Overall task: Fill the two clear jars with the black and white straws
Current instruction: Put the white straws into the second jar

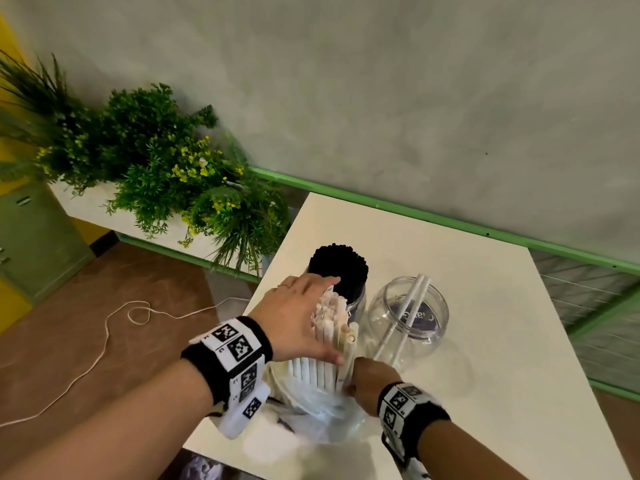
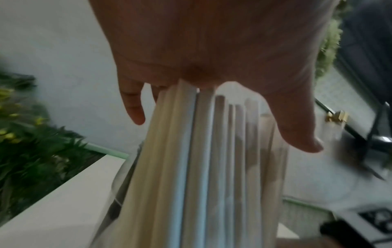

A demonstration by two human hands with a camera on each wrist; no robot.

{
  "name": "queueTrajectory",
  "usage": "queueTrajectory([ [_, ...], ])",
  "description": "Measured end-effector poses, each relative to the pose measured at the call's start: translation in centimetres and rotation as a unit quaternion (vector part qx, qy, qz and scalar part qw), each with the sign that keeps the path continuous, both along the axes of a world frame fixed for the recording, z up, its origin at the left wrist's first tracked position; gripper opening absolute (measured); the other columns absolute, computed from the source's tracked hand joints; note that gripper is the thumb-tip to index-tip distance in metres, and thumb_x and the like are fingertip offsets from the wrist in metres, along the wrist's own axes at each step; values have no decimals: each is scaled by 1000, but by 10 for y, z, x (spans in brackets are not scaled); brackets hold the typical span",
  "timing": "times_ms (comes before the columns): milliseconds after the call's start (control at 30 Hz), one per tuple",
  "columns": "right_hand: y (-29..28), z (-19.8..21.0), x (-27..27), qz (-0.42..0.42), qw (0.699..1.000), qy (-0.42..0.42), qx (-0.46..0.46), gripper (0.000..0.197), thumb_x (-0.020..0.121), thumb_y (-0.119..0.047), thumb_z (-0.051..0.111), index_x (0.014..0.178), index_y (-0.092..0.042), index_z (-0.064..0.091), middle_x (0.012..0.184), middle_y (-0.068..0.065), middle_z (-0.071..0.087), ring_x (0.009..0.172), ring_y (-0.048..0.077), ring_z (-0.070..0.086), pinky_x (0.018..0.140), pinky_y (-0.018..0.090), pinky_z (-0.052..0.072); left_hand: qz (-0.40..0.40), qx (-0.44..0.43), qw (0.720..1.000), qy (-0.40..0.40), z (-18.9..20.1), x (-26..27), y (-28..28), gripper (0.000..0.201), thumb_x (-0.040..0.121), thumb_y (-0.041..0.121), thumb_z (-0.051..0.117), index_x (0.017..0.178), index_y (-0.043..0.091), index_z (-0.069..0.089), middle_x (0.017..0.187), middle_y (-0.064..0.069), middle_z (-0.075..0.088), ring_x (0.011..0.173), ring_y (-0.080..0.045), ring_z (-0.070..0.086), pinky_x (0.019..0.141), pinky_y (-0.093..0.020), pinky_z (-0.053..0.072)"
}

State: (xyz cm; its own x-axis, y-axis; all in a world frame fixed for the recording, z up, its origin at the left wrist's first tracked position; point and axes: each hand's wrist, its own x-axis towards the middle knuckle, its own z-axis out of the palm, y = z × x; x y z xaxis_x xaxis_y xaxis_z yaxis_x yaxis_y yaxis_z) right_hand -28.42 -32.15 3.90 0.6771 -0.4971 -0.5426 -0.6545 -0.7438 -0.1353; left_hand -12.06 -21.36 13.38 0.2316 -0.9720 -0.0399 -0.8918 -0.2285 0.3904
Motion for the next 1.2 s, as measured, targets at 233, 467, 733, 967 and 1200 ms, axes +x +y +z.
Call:
queueTrajectory([
  [233, 2, 9, -14, 31, 998, -14, -47, 73, 83, -45, 65, 141, -14, 34, 136, 10, 37, 122, 31, 40, 100, 42, 41, 20, -33, 994, -102, -13, -12, -8, 108, 50, 92, 46, 140, 36, 27, 121, 9, 37, 114, -15, 36, 97, -36, 31],
  [467, -5, 13, -9, 0, 912, -361, 196, 84, 64, -53, 80, 136, -28, 45, 133, -3, 51, 124, 23, 46, 104, 46, 39, 17, -63, 996, -58, -19, -12, -3, 91, 54, 82, 49, 131, 36, 37, 113, 9, 36, 108, -14, 37, 92, -30, 35],
  [733, 2, 28, 0, -109, 790, -402, 450, 56, 78, 12, 67, 129, -2, 50, 123, 20, 61, 112, 24, 60, 89, 34, 51, -10, -86, 996, -8, -24, -11, 7, 83, 59, 78, 53, 128, 35, 41, 124, 8, 35, 112, -13, 37, 98, -29, 35],
  [967, 2, 27, 3, -117, 783, -382, 477, 63, 77, 5, 72, 133, -8, 49, 131, 17, 57, 125, 31, 52, 101, 44, 45, -7, -82, 996, 17, -24, -11, 13, 78, 60, 77, 56, 126, 39, 40, 134, 10, 31, 121, -13, 35, 103, -29, 31],
  [1200, 3, 30, 0, -153, 789, -387, 453, 52, 77, 6, 73, 125, -7, 58, 117, 2, 67, 110, 13, 62, 87, 22, 49, 26, -54, 996, 60, -24, -5, 7, 77, 57, 78, 61, 124, 41, 46, 146, 8, 18, 130, -22, 35, 108, -37, 32],
])
